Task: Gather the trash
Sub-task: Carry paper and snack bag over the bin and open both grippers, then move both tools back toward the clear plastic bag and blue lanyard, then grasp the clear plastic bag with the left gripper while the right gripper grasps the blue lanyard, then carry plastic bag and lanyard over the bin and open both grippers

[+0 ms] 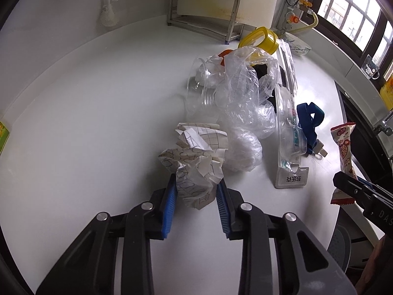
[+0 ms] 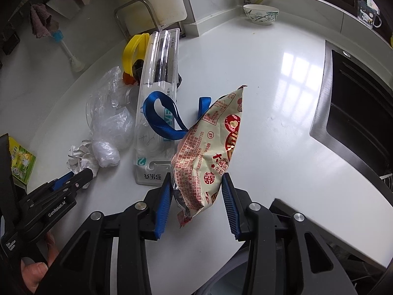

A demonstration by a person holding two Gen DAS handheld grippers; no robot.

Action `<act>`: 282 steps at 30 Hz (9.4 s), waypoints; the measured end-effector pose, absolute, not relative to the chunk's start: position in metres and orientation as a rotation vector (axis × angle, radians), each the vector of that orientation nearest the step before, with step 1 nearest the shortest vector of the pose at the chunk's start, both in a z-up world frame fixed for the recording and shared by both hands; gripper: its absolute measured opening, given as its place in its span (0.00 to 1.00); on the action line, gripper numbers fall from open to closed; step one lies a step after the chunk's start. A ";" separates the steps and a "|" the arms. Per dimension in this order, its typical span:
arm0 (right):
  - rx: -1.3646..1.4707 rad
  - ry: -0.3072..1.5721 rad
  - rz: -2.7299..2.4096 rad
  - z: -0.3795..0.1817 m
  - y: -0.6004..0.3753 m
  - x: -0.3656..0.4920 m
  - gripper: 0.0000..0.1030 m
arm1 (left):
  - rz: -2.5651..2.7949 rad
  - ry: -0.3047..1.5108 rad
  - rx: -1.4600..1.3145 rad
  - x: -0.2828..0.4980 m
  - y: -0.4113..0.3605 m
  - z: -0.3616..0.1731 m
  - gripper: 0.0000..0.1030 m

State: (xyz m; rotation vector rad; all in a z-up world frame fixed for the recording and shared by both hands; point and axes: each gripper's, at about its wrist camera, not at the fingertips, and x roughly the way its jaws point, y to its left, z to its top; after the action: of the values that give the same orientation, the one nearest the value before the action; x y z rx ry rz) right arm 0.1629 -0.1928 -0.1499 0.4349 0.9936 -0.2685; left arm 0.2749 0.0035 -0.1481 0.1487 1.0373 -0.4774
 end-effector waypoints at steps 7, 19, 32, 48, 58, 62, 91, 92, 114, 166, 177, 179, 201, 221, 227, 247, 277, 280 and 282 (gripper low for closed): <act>0.437 0.981 -0.259 -0.139 -0.196 0.145 0.37 | -0.460 1.009 0.151 0.257 0.006 -0.130 0.29; 0.375 0.984 -0.180 -0.118 -0.201 0.087 0.37 | -0.437 0.979 0.152 0.184 -0.009 -0.099 0.29; 0.304 1.077 -0.045 -0.131 -0.225 -0.012 0.37 | -0.471 1.027 0.177 0.060 -0.066 -0.104 0.29; 0.250 1.228 0.115 -0.195 -0.234 -0.067 0.38 | -0.450 1.159 0.171 -0.010 -0.104 -0.166 0.34; 0.231 1.244 0.127 -0.208 -0.243 -0.076 0.57 | -0.369 1.158 0.154 -0.023 -0.092 -0.167 0.60; 0.239 1.242 0.120 -0.204 -0.245 -0.075 0.57 | -0.326 1.145 0.136 -0.023 -0.080 -0.157 0.62; 0.212 1.029 0.164 -0.108 -0.256 -0.061 0.58 | -0.174 0.893 0.085 -0.015 -0.056 -0.042 0.73; 0.212 1.020 0.166 -0.104 -0.256 -0.060 0.58 | -0.169 0.889 0.078 -0.014 -0.053 -0.039 0.74; 0.217 0.877 0.051 -0.059 -0.235 0.035 0.64 | -0.227 0.776 0.136 0.084 -0.015 0.004 0.85; 0.078 0.899 0.036 -0.177 -0.219 0.241 0.31 | -0.377 0.963 0.163 0.277 -0.039 -0.126 0.91; 0.183 0.881 0.005 -0.171 -0.229 0.224 0.21 | -0.375 0.935 0.170 0.290 -0.056 -0.136 0.89; 0.194 0.884 -0.006 -0.171 -0.231 0.221 0.21 | -0.376 0.924 0.185 0.291 -0.061 -0.138 0.83; 0.258 0.880 -0.023 -0.143 -0.219 0.176 0.20 | -0.429 0.913 0.167 0.253 -0.038 -0.100 0.25; 0.280 0.838 -0.004 -0.083 -0.250 0.052 0.20 | -0.430 0.857 0.185 0.148 -0.057 -0.051 0.25; 0.269 0.818 -0.045 -0.074 -0.274 0.021 0.20 | -0.443 0.856 0.185 0.127 -0.075 -0.045 0.25; 0.312 0.866 -0.001 -0.099 -0.306 -0.062 0.20 | -0.428 0.860 0.191 0.032 -0.107 -0.056 0.25; 0.333 1.125 0.100 -0.218 -0.259 -0.054 0.21 | -0.427 1.198 0.245 -0.020 -0.109 -0.193 0.29; 0.333 1.139 0.100 -0.226 -0.259 -0.051 0.21 | -0.417 1.209 0.243 -0.018 -0.107 -0.197 0.30; 0.327 1.143 0.104 -0.230 -0.258 -0.049 0.21 | -0.411 1.213 0.240 -0.018 -0.105 -0.198 0.30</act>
State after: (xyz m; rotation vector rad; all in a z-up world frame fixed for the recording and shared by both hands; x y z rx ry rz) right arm -0.0490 -0.2582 -0.2301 0.3270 1.1431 0.1042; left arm -0.0181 -0.1055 -0.1977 0.2403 1.2129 -0.4112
